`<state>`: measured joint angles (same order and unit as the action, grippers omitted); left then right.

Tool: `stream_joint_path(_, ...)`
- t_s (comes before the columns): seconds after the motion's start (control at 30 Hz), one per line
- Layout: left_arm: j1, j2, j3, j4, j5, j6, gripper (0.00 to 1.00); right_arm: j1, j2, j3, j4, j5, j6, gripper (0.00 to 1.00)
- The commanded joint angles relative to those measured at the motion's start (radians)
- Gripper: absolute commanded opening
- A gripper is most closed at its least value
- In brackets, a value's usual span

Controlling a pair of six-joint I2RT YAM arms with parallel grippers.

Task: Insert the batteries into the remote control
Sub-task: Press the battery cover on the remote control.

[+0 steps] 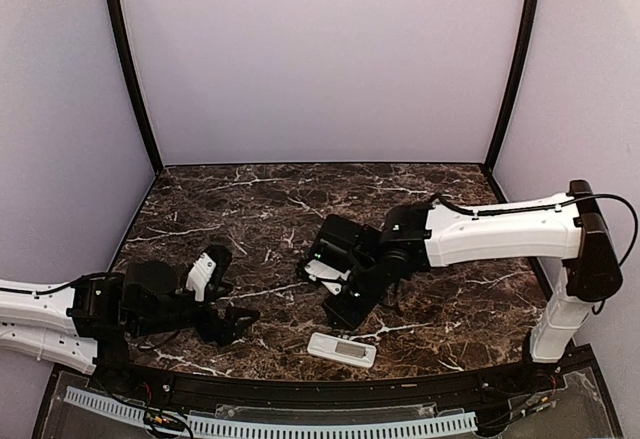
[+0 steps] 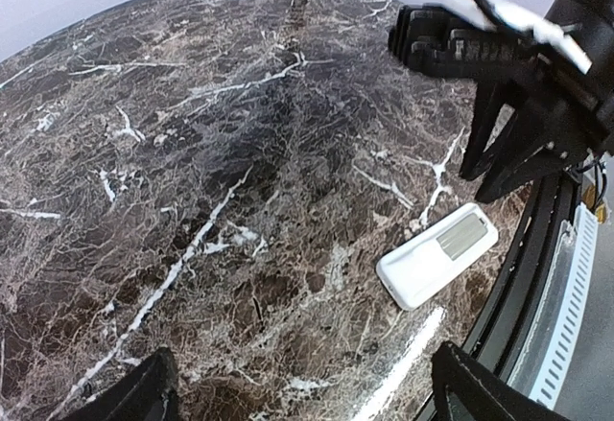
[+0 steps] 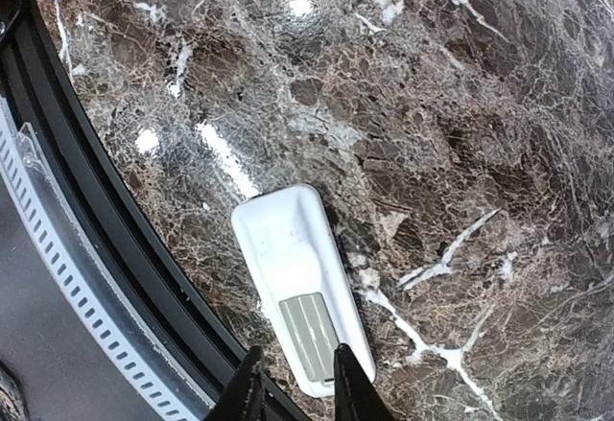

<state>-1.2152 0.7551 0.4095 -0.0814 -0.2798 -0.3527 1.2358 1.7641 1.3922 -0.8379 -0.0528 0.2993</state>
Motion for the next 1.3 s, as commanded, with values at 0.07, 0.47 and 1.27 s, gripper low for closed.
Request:
stream_joint_path(0.07, 0.002, 0.084, 0.003, 0.061, 0.028, 0.022, 0.90, 0.003, -0.076, -0.169, 0.085, -0.056, 0.391, 0.01)
stream_joint_path(0.47, 0.002, 0.159, -0.008, 0.117, 0.056, 0.019, 0.91, 0.019, -0.025, -0.229, 0.137, -0.047, 0.423, 0.00)
stream_joint_path(1.27, 0.002, 0.204, -0.008, 0.135, 0.066, 0.024, 0.91, 0.019, -0.005, -0.351, 0.197, -0.076, 0.439, 0.00)
